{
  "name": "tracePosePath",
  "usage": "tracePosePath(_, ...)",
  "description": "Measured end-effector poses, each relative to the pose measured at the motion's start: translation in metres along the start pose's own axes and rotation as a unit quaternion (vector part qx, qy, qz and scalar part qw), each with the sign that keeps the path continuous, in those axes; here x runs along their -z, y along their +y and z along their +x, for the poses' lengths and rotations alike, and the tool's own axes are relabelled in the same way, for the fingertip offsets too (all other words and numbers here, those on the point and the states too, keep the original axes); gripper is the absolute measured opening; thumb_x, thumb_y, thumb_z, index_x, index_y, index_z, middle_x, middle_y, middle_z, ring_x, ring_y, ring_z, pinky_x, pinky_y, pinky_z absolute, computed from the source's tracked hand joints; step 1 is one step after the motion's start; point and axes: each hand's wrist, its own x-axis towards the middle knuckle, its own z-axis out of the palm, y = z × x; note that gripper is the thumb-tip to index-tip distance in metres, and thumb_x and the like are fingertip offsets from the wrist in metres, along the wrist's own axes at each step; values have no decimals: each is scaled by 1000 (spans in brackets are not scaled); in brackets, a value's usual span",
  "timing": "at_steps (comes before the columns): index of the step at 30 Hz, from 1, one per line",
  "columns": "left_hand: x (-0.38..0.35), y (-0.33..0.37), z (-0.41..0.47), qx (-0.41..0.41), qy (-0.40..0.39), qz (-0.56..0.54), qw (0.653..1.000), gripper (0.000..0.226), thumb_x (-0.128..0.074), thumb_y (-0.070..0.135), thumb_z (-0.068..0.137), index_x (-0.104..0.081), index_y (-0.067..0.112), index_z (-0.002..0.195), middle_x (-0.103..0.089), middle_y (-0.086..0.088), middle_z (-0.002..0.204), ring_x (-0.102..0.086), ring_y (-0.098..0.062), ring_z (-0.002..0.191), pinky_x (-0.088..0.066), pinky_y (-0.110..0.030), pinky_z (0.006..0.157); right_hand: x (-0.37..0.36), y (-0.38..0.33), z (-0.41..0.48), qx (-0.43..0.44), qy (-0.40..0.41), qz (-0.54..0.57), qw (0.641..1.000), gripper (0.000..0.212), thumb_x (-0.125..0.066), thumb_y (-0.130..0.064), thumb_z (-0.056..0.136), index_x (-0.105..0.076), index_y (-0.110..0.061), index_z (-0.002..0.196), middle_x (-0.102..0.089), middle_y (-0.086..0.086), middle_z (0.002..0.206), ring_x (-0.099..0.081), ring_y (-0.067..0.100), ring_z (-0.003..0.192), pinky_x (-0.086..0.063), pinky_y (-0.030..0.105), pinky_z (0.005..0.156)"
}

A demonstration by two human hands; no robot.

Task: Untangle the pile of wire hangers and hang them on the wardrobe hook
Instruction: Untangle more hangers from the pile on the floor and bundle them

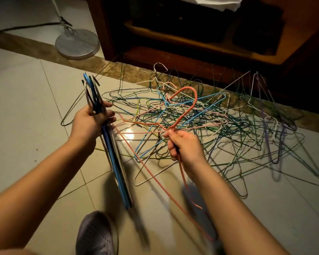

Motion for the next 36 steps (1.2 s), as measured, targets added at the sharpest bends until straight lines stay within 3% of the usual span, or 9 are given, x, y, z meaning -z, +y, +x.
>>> tracePosePath(5,-20,9,-9,1,-28,8,1000,18,-52,1,89,-59,18,91,-61,-6,90,-62,-16,74,-53,-27,64,-16,-15,3,41,42,106,993,25,-41,-15,99,-60,-14,83,-52,-8,49,-45,2,37,-38,13,39)
tracePosePath(10,-59,13,-33,9,-93,9,996,16,-55,2,88,-61,14,96,-64,-5,85,-65,-8,68,-55,-20,58,-29,-13,-1,84,60,57,993,21,-44,-17,97,-63,-21,88,-60,-3,65,-54,0,48,-46,15,51)
tracePosePath(14,-91,17,-49,14,-175,-25,984,22,-53,-5,87,-62,14,95,-67,-2,75,-65,-11,67,-57,-24,58,-20,-10,-4,114,132,0,985,17,-48,-15,96,-55,-25,84,-59,-4,68,-50,-1,42,-42,17,43)
tracePosePath(18,-120,25,-56,-1,-203,-15,979,31,-52,-7,87,-61,22,94,-68,-1,78,-65,-10,68,-57,-27,61,4,-17,-4,120,166,-17,979,16,-51,-18,95,-51,-27,82,-61,-6,71,-59,12,58,-56,40,62)
tracePosePath(20,-135,29,-60,-2,-218,-22,976,32,-51,-8,87,-61,22,95,-68,-4,85,-67,-10,71,-57,-25,61,15,-22,-8,142,177,-45,973,17,-53,-19,94,-52,-29,80,-61,-7,73,-60,18,67,-55,48,70)
tracePosePath(23,-152,33,-65,-2,-236,-21,971,27,-53,-5,85,-62,19,97,-69,-5,89,-68,-9,75,-56,-25,67,30,-28,-18,185,216,-124,951,16,-55,-16,92,-56,-30,86,-59,-9,79,-58,17,76,-50,36,71)
tracePosePath(27,-165,32,-67,-4,-234,-1,972,21,-58,1,83,-64,18,96,-70,-4,89,-67,-16,83,-55,-34,75,49,-34,-24,183,239,-156,941,12,-58,-15,90,-67,-13,98,-51,-5,96,-51,12,88,-40,22,69)
tracePosePath(33,-173,32,-69,6,-227,19,974,23,-55,-5,84,-62,7,102,-69,-7,93,-67,-15,85,-53,-25,71,63,-34,-36,222,212,-235,922,26,-58,-10,87,-65,-16,112,-54,0,111,-45,8,93,-33,6,65)
tracePosePath(36,-174,33,-69,17,-226,29,973,23,-52,-9,84,-62,10,93,-69,-4,86,-67,-12,73,-54,-20,58,71,-34,-34,235,199,-263,915,29,-58,-9,88,-64,-17,116,-52,-4,106,-45,7,89,-33,5,65)
